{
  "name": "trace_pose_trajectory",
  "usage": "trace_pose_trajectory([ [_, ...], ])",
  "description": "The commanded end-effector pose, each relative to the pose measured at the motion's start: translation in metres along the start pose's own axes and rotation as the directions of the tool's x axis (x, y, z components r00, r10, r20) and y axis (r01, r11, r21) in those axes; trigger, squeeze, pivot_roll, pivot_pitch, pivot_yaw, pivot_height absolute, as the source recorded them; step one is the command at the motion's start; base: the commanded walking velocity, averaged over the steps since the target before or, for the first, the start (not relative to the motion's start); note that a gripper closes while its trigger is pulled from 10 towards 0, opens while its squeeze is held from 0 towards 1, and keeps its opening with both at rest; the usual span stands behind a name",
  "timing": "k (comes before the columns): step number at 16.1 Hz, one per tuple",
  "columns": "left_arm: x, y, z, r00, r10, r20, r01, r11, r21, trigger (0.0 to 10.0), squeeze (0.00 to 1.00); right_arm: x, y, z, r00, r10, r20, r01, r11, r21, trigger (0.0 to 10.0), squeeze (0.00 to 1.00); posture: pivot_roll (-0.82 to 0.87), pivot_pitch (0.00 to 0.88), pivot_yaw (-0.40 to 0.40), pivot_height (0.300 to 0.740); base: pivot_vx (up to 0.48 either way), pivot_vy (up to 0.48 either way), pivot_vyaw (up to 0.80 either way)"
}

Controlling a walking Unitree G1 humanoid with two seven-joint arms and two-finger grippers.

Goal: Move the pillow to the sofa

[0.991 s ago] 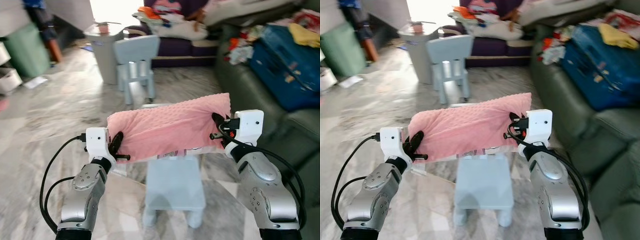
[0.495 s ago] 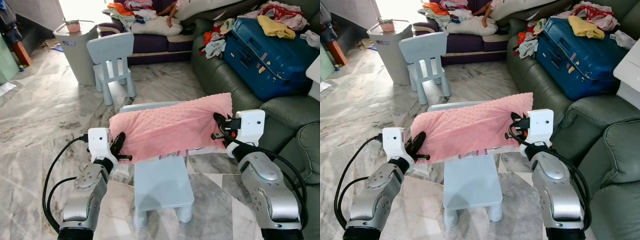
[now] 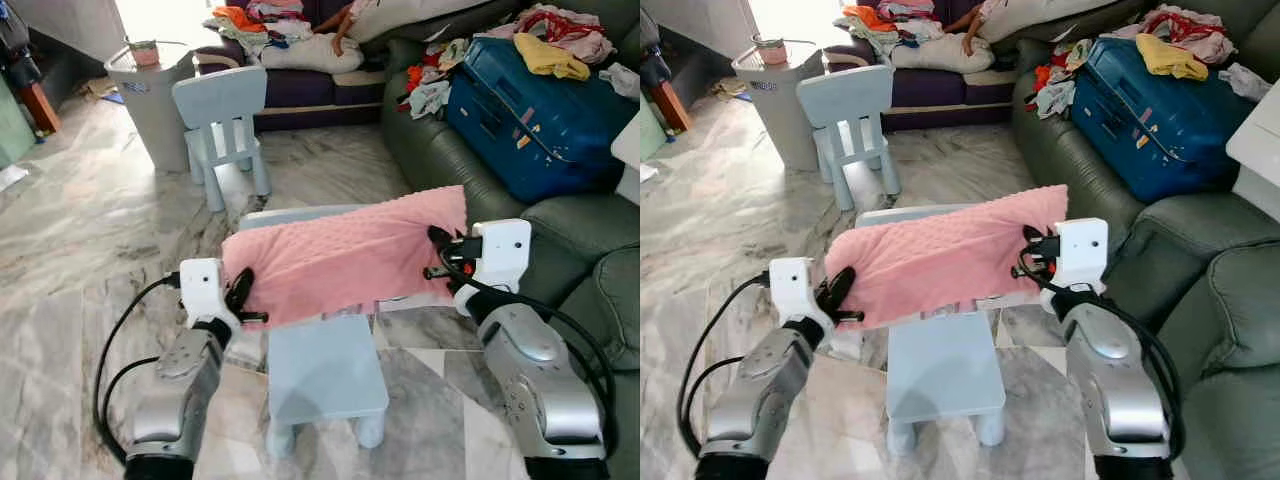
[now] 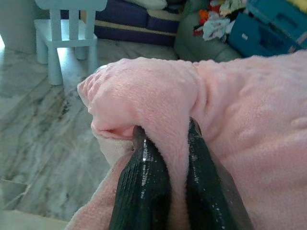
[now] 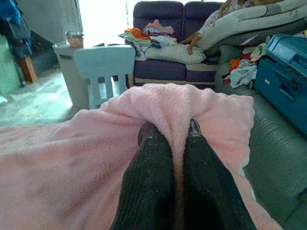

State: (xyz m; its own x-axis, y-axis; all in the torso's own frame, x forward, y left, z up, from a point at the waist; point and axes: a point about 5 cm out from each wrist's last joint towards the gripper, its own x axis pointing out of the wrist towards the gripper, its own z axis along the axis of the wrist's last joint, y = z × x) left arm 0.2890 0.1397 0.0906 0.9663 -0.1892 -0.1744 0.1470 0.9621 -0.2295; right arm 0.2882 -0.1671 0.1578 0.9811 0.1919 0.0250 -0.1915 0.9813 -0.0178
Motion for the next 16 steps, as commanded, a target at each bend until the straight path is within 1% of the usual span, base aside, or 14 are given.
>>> trace_pose_trajectory([
  [1, 0.0002, 0.0029, 0.0026, 1.000, 0.015, 0.003, -0.015, 1.000, 0.010, 10.0, 0.00, 0.0009, 0.0020, 0.0068, 1.000, 0.007, 0.026, -0.007, 1.000, -0.003, 10.0, 0.00, -0.18, 0.000, 0.004, 0.740, 0.000, 0.000, 0.00],
  [5, 0.0012, 0.0029, 0.0033, 1.000, 0.019, 0.004, -0.020, 1.000, 0.021, 10.0, 0.00, 0.0020, 0.0033, 0.0077, 1.000, 0.011, 0.027, -0.011, 1.000, -0.004, 10.0, 0.00, -0.18, 0.000, 0.001, 0.740, 0.000, 0.000, 0.00],
  [10, 0.0018, 0.0036, 0.0065, 0.999, 0.029, 0.023, -0.029, 0.999, 0.013, 10.0, 0.00, 0.0018, 0.0033, 0.0076, 1.000, 0.010, 0.027, -0.010, 1.000, -0.004, 10.0, 0.00, -0.18, 0.000, 0.002, 0.740, 0.000, 0.000, 0.00],
  [16, 0.0027, 0.0046, 0.0075, 0.999, 0.028, 0.023, -0.028, 1.000, 0.013, 10.0, 0.00, 0.0020, 0.0040, 0.0071, 1.000, 0.008, 0.027, -0.008, 1.000, -0.002, 10.0, 0.00, -0.18, 0.000, 0.006, 0.740, -0.269, 0.000, 0.00],
])
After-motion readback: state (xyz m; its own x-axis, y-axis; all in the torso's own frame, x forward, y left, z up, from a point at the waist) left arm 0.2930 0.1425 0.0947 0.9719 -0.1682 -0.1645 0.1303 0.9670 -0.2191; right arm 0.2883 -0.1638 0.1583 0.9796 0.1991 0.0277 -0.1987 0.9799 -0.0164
